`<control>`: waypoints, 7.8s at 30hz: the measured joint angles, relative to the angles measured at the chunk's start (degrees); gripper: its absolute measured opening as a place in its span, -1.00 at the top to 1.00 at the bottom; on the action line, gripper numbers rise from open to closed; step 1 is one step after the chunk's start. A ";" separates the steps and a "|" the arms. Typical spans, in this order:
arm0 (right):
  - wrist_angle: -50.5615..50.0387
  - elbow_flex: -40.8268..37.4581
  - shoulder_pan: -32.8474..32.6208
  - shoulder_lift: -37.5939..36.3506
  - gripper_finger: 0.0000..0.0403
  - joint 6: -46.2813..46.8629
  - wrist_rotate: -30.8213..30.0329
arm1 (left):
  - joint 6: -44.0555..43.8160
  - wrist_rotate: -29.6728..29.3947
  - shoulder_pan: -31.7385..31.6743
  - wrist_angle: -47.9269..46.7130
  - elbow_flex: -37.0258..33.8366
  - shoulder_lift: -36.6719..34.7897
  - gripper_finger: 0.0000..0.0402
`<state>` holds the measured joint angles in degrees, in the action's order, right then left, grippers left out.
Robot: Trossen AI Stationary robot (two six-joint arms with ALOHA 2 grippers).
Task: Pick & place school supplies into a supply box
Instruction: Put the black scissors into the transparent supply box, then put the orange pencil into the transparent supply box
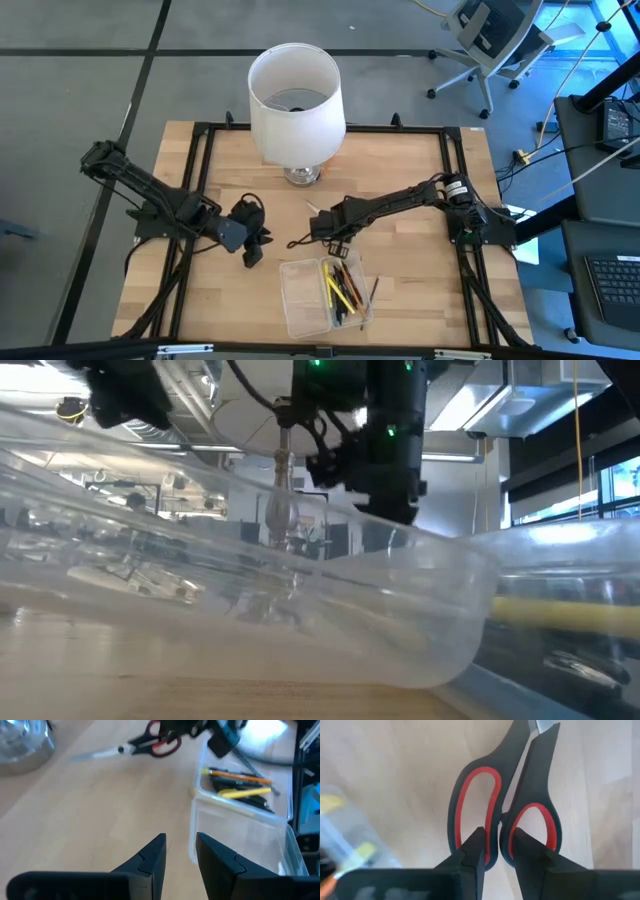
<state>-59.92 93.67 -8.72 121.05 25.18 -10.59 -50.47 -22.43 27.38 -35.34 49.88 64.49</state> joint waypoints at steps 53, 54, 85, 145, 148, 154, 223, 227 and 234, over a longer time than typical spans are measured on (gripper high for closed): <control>1.87 10.11 -26.53 -0.22 0.58 49.51 12.91 | -11.33 -6.63 15.27 -3.43 -0.01 0.00 0.50; 2.62 10.04 -26.94 -0.22 0.58 49.52 12.50 | -11.32 -6.81 15.27 -3.43 -0.01 0.00 0.50; 0.54 9.90 -26.65 4.41 0.58 48.12 8.72 | -10.72 -7.09 15.27 -3.43 0.01 0.00 0.50; 2.71 9.88 -25.30 5.44 0.43 48.81 9.24 | -9.90 -7.08 15.27 -3.45 -0.02 0.00 0.50; 2.74 9.88 -25.30 5.44 0.34 48.97 9.23 | -9.23 -7.09 15.27 -3.45 -0.01 0.00 0.50; 2.74 9.88 -25.30 5.44 0.10 48.83 9.25 | -8.84 -7.08 15.25 -3.45 0.00 0.00 0.50; 3.89 20.39 -24.60 0.57 0.04 8.24 -3.42 | -8.79 -6.45 15.25 -2.99 -0.02 0.00 0.50; 14.28 19.82 -24.10 0.51 0.04 2.95 -0.45 | -8.95 -6.45 15.25 -2.84 -0.02 0.00 0.50; 26.49 15.58 -22.34 0.44 0.04 -1.53 5.63 | -8.83 -6.59 15.25 -1.74 0.00 0.00 0.49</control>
<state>-33.44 109.25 -31.06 121.49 23.65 -4.96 -59.30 -29.02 42.63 -37.08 49.88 64.49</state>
